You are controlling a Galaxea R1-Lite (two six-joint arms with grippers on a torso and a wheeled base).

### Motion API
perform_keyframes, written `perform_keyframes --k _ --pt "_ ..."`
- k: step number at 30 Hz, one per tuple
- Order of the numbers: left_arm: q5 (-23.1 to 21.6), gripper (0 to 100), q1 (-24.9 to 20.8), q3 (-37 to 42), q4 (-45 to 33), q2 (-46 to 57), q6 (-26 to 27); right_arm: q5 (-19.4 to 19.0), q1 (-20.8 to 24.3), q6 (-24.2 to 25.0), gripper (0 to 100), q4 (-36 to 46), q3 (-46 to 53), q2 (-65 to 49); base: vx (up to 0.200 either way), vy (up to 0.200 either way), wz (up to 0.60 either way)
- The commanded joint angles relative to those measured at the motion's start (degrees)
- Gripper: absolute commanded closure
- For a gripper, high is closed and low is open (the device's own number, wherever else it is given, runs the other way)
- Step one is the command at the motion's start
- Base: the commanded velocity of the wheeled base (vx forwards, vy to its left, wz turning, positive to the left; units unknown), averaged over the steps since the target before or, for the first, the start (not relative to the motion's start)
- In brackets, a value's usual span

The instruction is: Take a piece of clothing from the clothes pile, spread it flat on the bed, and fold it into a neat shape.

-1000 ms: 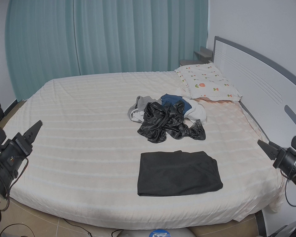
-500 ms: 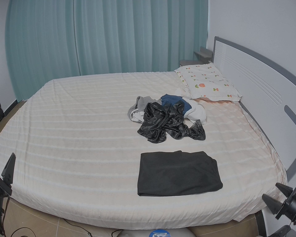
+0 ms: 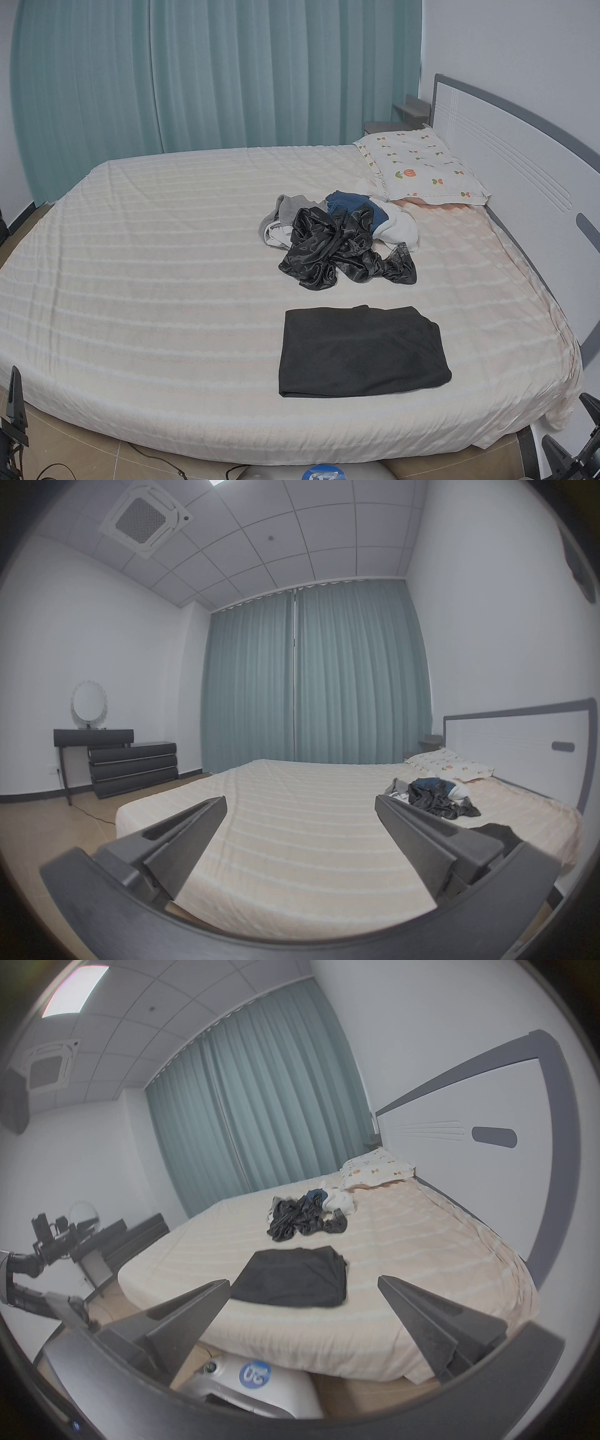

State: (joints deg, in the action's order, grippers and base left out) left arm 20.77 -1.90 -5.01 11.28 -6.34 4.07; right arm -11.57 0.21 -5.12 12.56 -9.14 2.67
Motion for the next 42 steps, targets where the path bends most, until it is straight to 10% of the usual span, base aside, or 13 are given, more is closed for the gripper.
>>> perform_keyframes --k 1,11,19,30,42 --pt "0.23 0 1.46 2.81 0.24 5.55 2.08 4.98 -0.03 -2.61 0 -2.54 3.34 -2.67 0.0 0.0 0.0" --pt "-3.11 0 1.46 5.01 3.84 5.55 1.82 13.15 -0.03 -2.53 0 -16.07 9.14 -2.67 0.0 0.0 0.0" --pt "-8.64 0 1.46 5.01 1.73 5.55 -1.96 12.36 -0.03 -2.7 0 -21.61 9.06 -2.67 0.0 0.0 0.0" --pt "-9.35 0 1.46 5.01 -7.23 5.55 -6.88 12.98 -0.03 0.55 0 -16.69 9.06 -2.58 0.0 0.0 0.0" --pt "-20.51 0 1.37 5.01 -11.28 5.55 -3.63 17.11 -0.38 8.55 0 -15.46 9.06 -2.49 0.0 0.0 0.0"
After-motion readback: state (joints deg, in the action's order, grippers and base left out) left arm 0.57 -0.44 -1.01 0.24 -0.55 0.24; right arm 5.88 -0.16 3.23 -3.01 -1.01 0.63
